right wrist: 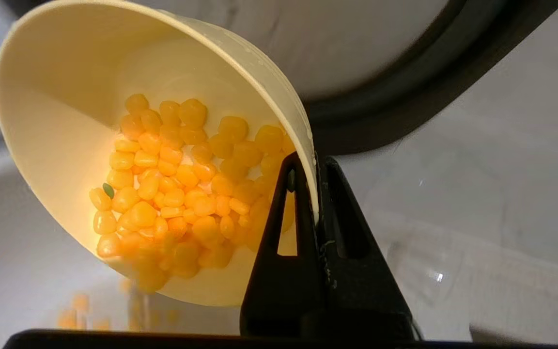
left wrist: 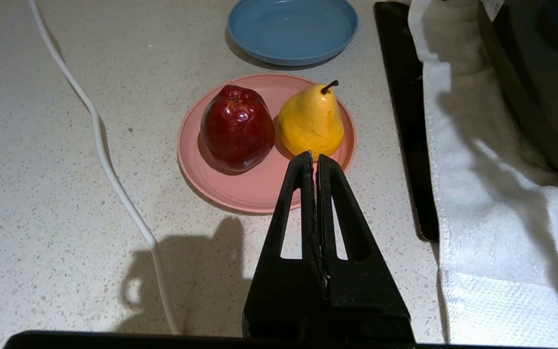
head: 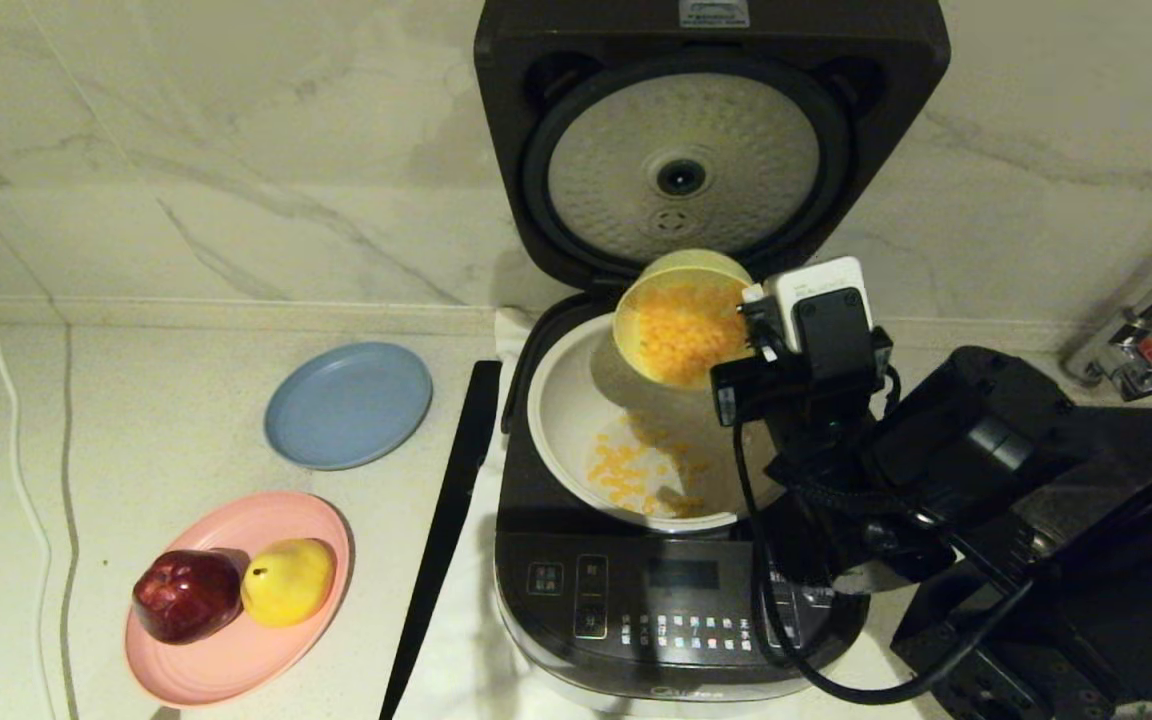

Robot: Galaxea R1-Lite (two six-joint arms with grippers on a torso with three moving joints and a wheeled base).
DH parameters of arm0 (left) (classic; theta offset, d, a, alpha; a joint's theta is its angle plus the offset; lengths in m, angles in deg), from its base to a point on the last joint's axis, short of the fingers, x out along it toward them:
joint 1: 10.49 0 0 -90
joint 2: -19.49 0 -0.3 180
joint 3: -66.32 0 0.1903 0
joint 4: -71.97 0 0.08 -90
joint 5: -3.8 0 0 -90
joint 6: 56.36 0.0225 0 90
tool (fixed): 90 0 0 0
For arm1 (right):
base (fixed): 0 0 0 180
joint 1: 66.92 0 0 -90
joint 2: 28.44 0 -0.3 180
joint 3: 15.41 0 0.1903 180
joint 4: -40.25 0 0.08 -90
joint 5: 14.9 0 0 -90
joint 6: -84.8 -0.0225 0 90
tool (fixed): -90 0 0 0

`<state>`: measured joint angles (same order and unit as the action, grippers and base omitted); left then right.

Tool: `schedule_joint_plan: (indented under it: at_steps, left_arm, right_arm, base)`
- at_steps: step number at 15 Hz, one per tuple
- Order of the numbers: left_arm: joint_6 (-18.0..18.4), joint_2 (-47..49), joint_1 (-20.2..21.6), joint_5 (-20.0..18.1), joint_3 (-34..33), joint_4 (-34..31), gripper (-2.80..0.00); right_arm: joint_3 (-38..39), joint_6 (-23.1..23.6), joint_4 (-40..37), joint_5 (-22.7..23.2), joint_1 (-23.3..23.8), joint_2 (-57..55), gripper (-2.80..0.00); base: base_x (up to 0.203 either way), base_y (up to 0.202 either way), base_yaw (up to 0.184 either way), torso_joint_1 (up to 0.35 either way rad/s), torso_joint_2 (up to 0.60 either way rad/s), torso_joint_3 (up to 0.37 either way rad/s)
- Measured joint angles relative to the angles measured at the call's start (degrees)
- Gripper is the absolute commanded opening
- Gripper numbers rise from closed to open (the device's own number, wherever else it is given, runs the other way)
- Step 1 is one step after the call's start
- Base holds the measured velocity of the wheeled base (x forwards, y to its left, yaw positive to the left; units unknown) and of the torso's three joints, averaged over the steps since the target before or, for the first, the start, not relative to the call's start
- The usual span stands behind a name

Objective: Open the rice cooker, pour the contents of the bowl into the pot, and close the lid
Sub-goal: Pour the water from the bowl into the rice cooker

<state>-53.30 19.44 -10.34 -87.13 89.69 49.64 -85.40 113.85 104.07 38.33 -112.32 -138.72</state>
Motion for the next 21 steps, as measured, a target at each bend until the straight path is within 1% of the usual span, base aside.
schedule_joint_plan:
  at_steps: [4, 7, 9, 12, 15, 18, 20, 21]
  left_arm:
    - [0.0, 0.0, 0.0, 0.0, 0.0, 0.0, -2.80]
    - [0.0, 0.0, 0.0, 0.0, 0.0, 0.0, -2.80]
    - [0.0, 0.0, 0.0, 0.0, 0.0, 0.0, -2.80]
    - [0.0, 0.0, 0.0, 0.0, 0.0, 0.0, -2.80]
    - [0.0, 0.0, 0.0, 0.0, 0.0, 0.0, -2.80]
    - [0.0, 0.0, 0.0, 0.0, 0.0, 0.0, -2.80]
    - [0.0, 0.0, 0.0, 0.0, 0.0, 0.0, -2.80]
    - [0.0, 0.0, 0.0, 0.0, 0.0, 0.0, -2.80]
  right_arm:
    - [-2.1, 0.2, 0.0, 0.0, 0.1, 0.4, -2.80]
    - [-1.3, 0.2, 0.0, 0.0, 0.1, 0.0, -2.80]
    - [-3.3, 0.4, 0.0, -0.1, 0.2, 0.4, -2.80]
    - [-0.9, 0.2, 0.0, -0.1, 0.1, 0.1, -2.80]
    - [-2.9, 0.4, 0.0, -0.3, 0.1, 0.5, -2.80]
    - [-0.4, 0.3, 0.0, -0.4, -0.3, 0.0, -2.80]
    - [-2.8, 0.8, 0.0, -0.5, -0.4, 0.0, -2.80]
    - [-2.7, 1.0, 0.0, -0.5, -0.4, 0.1, -2.80]
  base:
    - [0.000, 0.000, 0.000, 0.000, 0.00, 0.000]
    - [0.000, 0.000, 0.000, 0.000, 0.00, 0.000]
    - [0.000, 0.000, 0.000, 0.000, 0.00, 0.000]
    - [0.000, 0.000, 0.000, 0.000, 0.00, 0.000]
    - [0.000, 0.000, 0.000, 0.000, 0.00, 0.000]
    - [0.000, 0.000, 0.000, 0.000, 0.00, 0.000]
    - [0.000, 0.000, 0.000, 0.000, 0.00, 0.000]
    - [0.000, 0.000, 0.000, 0.000, 0.00, 0.000]
